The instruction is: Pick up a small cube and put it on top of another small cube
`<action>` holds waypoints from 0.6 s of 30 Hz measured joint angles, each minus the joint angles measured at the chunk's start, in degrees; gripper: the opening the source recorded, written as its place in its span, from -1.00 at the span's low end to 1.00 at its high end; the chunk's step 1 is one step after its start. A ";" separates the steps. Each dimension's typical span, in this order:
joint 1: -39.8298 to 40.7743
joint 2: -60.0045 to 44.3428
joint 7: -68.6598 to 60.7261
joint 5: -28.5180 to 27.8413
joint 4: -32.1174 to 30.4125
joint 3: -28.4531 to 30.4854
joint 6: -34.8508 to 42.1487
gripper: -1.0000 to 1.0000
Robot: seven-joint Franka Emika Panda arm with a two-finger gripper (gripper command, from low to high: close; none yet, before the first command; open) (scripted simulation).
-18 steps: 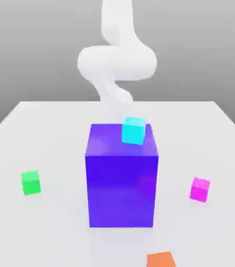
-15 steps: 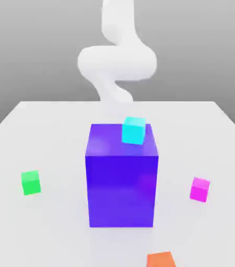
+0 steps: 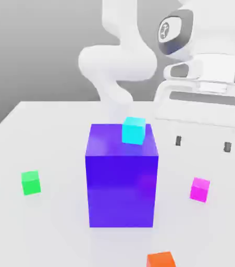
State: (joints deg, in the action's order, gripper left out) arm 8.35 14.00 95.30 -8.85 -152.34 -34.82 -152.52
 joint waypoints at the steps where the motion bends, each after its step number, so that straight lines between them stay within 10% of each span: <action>1: 0.07 -1.53 2.33 -0.35 -0.99 -1.27 -0.98 0.00; 12: -8.45 -14.82 20.07 4.98 -11.16 -9.86 -11.98 0.00; 18: -9.18 -18.85 26.14 -1.62 -9.91 -5.98 -14.42 0.00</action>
State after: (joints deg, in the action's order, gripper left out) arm -0.83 -4.85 121.45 -10.47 -162.25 -40.80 -166.93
